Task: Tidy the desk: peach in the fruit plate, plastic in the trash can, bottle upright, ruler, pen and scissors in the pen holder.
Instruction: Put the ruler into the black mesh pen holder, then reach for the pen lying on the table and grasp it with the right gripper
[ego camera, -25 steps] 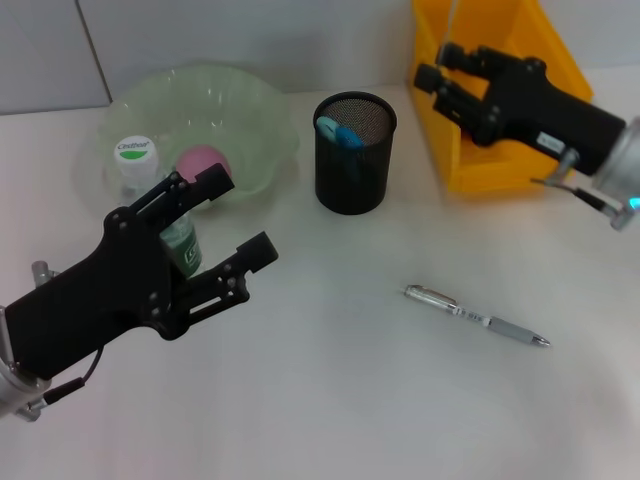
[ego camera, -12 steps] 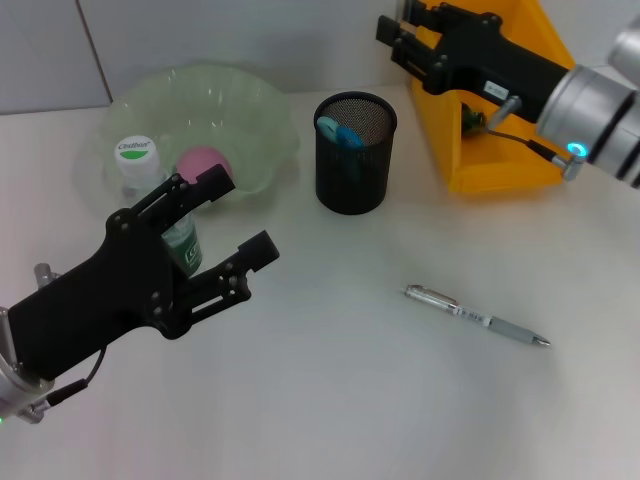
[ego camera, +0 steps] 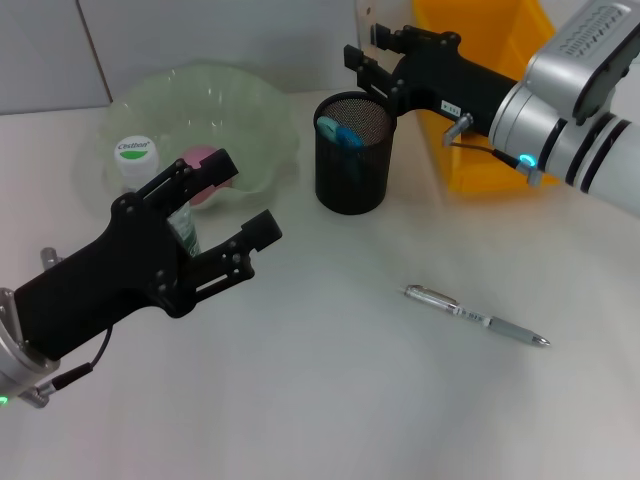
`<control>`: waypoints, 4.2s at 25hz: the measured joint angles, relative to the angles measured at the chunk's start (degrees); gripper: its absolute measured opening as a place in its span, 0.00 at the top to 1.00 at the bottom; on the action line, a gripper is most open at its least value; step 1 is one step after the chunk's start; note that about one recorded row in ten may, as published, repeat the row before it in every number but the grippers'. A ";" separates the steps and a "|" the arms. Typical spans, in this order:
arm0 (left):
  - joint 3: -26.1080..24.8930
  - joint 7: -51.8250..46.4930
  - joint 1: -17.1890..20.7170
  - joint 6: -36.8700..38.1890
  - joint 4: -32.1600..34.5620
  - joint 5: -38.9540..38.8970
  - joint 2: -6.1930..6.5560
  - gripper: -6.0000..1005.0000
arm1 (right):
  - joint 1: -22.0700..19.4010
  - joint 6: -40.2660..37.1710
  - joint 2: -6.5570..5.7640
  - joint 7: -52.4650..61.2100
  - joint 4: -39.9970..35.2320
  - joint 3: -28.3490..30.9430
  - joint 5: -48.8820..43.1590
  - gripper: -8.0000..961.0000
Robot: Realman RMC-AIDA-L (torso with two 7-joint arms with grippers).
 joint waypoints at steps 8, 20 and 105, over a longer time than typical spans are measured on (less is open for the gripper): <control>-0.06 -0.47 -0.26 -0.46 -0.23 0.00 0.22 0.17 | -0.44 1.85 0.03 -0.59 1.47 0.15 0.68 0.60; -0.09 -0.31 -0.31 -0.60 -0.42 0.00 0.29 0.17 | -0.49 2.83 0.03 -0.77 3.50 0.24 0.76 0.60; -2.42 -2.01 -0.64 -1.65 -0.96 7.97 0.78 0.17 | -22.52 -24.89 -2.97 34.97 -20.67 -8.14 -2.78 0.21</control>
